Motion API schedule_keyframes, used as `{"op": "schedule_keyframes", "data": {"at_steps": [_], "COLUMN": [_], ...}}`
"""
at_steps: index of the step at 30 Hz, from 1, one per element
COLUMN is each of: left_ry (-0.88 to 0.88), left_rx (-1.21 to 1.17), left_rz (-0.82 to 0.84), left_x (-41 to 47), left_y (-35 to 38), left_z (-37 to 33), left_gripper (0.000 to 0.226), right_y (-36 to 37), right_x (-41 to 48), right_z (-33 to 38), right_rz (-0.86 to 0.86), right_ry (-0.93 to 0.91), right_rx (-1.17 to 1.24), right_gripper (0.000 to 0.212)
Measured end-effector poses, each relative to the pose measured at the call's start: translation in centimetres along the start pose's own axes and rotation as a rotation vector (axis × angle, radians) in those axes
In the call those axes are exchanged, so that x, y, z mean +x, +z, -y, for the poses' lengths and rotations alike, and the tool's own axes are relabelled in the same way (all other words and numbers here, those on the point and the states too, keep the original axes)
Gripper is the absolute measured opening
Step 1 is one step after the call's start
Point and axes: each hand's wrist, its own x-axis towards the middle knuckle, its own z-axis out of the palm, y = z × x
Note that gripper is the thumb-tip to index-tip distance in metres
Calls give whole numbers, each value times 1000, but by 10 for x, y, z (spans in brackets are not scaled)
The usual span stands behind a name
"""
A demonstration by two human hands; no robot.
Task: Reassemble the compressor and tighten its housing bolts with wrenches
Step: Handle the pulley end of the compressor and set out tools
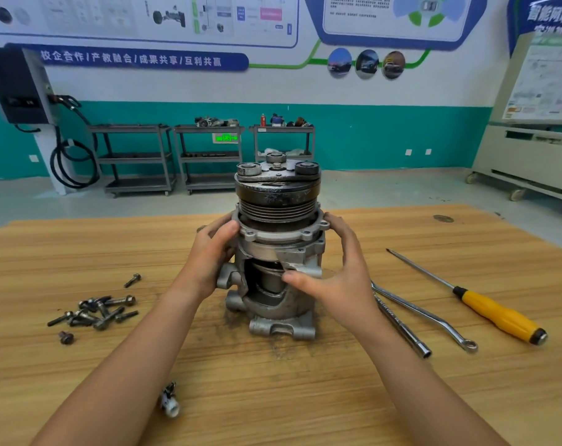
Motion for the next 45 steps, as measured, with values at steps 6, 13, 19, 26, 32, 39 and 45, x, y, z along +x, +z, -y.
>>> {"op": "schedule_keyframes", "data": {"at_steps": [6, 13, 19, 26, 32, 39, 45], "left_ry": [-86, -238, -241, -215, -312, -205, -65], "left_rx": [-151, -287, -304, -252, -232, -109, 121], "left_rz": [-77, -198, -245, -335, -387, -294, -370], "left_x": [10, 16, 14, 12, 24, 5, -7], "left_y": [-6, -3, 2, -2, 7, 3, 12], "left_z": [-1, -11, -14, -13, -19, -18, -16], "left_gripper": [27, 11, 13, 10, 16, 25, 27], "right_y": [4, 2, -8, -1, 28, 0, -17], "right_x": [-9, -1, 0, -3, -23, -11, 22], "right_z": [5, 0, 7, 20, 36, 31, 1], "right_rz": [-123, -159, -64, -101, -184, 6, 257], "right_ry": [-250, -430, -274, -176, -273, 37, 330], "right_rx": [-214, -431, -321, -302, -611, -293, 37], "right_gripper": [63, 39, 39, 38, 38, 80, 110]}}
